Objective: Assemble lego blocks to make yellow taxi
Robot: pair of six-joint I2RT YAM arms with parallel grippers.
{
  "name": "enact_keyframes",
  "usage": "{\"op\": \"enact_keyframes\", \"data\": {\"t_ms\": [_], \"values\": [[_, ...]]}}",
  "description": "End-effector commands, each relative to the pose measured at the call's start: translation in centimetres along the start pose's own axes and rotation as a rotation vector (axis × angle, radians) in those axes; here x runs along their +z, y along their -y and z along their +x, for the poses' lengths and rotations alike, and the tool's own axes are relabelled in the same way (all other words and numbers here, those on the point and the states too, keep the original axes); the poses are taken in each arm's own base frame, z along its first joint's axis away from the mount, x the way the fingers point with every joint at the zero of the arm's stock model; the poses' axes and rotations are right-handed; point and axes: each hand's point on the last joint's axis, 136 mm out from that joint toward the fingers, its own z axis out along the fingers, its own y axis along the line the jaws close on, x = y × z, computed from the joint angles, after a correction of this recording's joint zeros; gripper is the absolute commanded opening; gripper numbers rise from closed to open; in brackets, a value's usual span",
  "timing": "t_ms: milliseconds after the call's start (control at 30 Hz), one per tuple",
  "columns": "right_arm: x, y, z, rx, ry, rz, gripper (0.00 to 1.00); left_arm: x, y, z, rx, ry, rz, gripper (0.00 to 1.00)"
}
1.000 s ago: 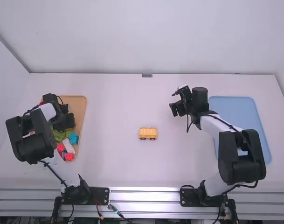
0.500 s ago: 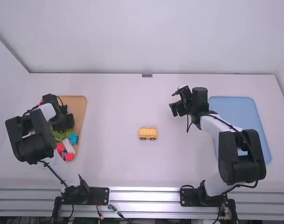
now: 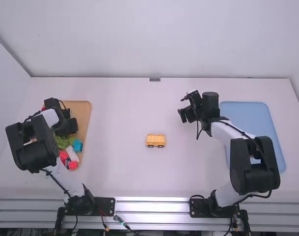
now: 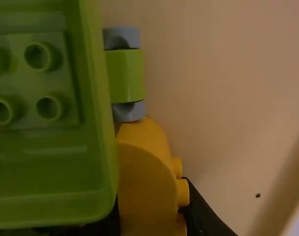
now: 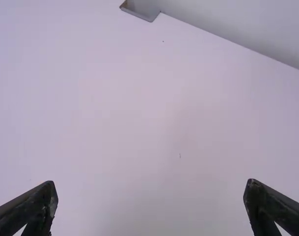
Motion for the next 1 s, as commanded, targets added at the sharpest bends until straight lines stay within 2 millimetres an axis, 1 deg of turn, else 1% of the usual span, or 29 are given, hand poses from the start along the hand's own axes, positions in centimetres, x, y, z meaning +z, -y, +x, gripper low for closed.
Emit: {"op": "enact_keyframes", "data": {"t_ms": [0,67,100,133,200,233,267,300,333,367,400,433,467,533,567,600,633,667,700,767,800,833,867,967], "values": [[-0.8,-0.9,-1.4,-0.006,0.053,-0.056,0.99,-1.2,0.4,0.0,-0.003,0.028,0.010,0.02],[-1.0,-2.1,-2.2,-0.012,0.090,-0.125,0.99,-3.1,0.5,-1.0,-0.005,0.084,0.014,0.02],[-1.0,-2.2,-2.3,-0.013,0.095,-0.136,0.99,-3.5,0.6,-1.2,-0.003,0.095,0.020,0.02],[-1.2,-2.8,-2.6,-0.018,0.114,-0.171,0.99,-4.4,1.1,-1.8,0.002,0.125,0.041,0.02],[-1.7,-4.5,-3.9,-0.035,0.177,-0.272,0.99,-7.1,2.7,-3.0,0.032,0.209,0.109,0.02],[-1.9,-5.0,-4.2,-0.041,0.195,-0.304,0.99,-7.9,3.0,-3.4,0.037,0.234,0.122,0.02],[-2.4,-5.9,-4.7,-0.052,0.227,-0.365,0.99,-8.7,3.6,-3.8,0.050,0.263,0.140,0.02],[-3.1,-7.2,-5.4,-0.067,0.269,-0.443,0.99,-10.2,4.6,-4.3,0.086,0.320,0.151,0.02],[-3.3,-7.4,-5.5,-0.069,0.277,-0.460,0.99,-10.5,4.8,-4.4,0.097,0.331,0.151,0.02],[-3.8,-8.2,-6.0,-0.074,0.304,-0.512,0.99,-11.3,5.9,-4.6,0.143,0.368,0.153,0.02],[-4.1,-8.5,-6.3,-0.061,0.315,-0.539,0.99,-11.9,6.8,-4.7,0.175,0.403,0.145,0.02],[-4.4,-8.6,-6.9,-0.013,0.325,-0.560,0.99,-12.6,8.4,-4.5,0.230,0.451,0.128,0.02],[-4.5,-8.5,-7.1,0.016,0.326,-0.563,0.99,-12.8,9.2,-4.3,0.264,0.474,0.123,0.02],[-4.5,-8.4,-7.5,0.064,0.328,-0.567,0.99,-13.5,12.2,-3.5,0.375,0.534,0.154,0.02],[-4.7,-8.5,-7.7,0.077,0.333,-0.577,0.99,-14.2,14.6,-2.8,0.456,0.578,0.197,0.02],[-4.7,-8.6,-7.7,0.083,0.333,-0.584,0.99,-14.5,15.9,-2.3,0.507,0.602,0.224,0.02],[-4.8,-8.7,-7.7,0.089,0.331,-0.590,0.99,-15.1,18.4,-1.3,0.590,0.644,0.273,0.02],[-4.7,-8.7,-7.7,0.096,0.327,-0.592,0.99,-15.4,19.4,-0.8,0.626,0.666,0.292,0.02],[-4.6,-9.1,-7.7,0.104,0.319,-0.597,0.99,-15.8,21.6,0.3,0.691,0.699,0.335,0.02],[-4.5,-9.8,-7.6,0.096,0.318,-0.615,0.99,-16.1,23.2,1.2,0.732,0.725,0.363,0.02],[-4.6,-10.9,-7.6,0.079,0.323,-0.647,0.99,-16.3,25.1,2.1,0.775,0.748,0.398,0.02],[-4.7,-11.5,-7.6,0.068,0.328,-0.664,0.99,-16.4,26.1,2.6,0.799,0.760,0.416,0.02],[-4.6,-12.2,-7.6,0.082,0.331,-0.668,0.99,-16.5,27.3,3.3,0.830,0.775,0.440,0.02],[-3.9,-13.2,-7.5,0.143,0.352,-0.636,0.99,-16.5,29.8,4.4,0.887,0.794,0.486,0.02]]}}
